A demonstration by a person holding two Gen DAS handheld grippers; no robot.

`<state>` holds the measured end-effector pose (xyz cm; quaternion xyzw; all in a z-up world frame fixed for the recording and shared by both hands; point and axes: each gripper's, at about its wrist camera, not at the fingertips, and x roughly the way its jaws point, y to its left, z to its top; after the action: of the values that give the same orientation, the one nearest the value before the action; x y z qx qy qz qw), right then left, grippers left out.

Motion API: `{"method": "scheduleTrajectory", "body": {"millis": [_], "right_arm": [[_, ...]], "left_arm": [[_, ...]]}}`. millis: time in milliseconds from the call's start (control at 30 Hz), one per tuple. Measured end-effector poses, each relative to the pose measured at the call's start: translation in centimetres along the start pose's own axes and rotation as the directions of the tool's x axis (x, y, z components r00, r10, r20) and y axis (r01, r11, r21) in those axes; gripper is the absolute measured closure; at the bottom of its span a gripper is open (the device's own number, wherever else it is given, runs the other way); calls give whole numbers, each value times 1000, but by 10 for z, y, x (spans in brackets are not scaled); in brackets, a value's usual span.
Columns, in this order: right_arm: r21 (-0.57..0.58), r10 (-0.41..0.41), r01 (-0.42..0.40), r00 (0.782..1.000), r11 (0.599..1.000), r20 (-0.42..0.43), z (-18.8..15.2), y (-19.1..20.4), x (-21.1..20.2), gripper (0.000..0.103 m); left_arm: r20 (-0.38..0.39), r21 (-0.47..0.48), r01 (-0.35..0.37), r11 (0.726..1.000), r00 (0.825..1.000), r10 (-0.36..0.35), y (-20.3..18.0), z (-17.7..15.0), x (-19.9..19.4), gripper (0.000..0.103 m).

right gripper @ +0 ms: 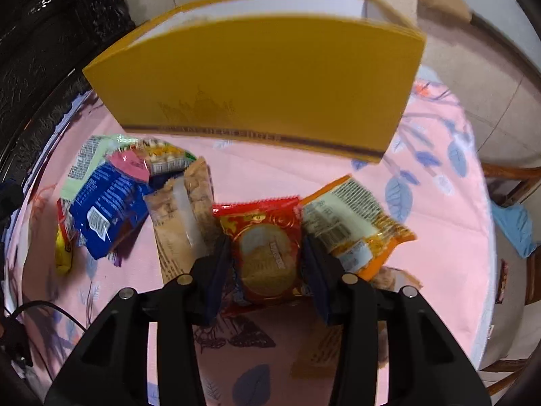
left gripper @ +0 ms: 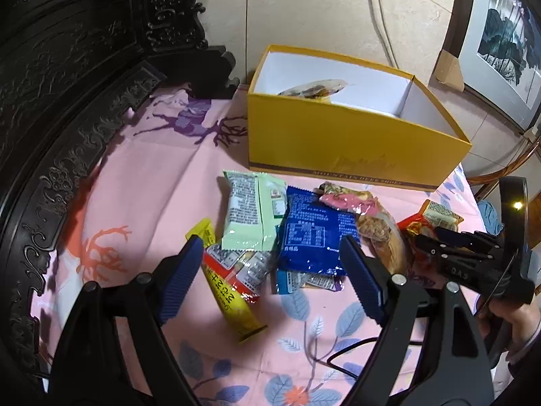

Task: Organize snacks
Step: 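Grasp the blue biscuit bag with left tool while right tool grasps red mooncake pack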

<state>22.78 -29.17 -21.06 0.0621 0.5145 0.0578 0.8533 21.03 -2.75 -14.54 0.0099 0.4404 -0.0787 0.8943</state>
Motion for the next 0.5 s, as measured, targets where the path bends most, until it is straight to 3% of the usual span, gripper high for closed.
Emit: {"method": "scheduleTrajectory", "body": {"millis": [133,300,400,500], "right_arm": [[-22,0,0,1000,1000,-8,-5,5,-5,59],[15,9,-9,1000,1000,-6,-24,6,-22,59],[47,7,-7,1000,999,10,-31,5,-33,59],[66,4,-5,1000,998,17,-35,2,-41,59]], "left_arm": [[-36,-3,52,999,998,-52,-10,6,22,19],[-72,99,90,991,994,-83,-43,12,56,17],[-143,159,83,984,988,-60,-60,7,84,17],[-139,207,42,977,990,-13,-68,2,94,17]]}}
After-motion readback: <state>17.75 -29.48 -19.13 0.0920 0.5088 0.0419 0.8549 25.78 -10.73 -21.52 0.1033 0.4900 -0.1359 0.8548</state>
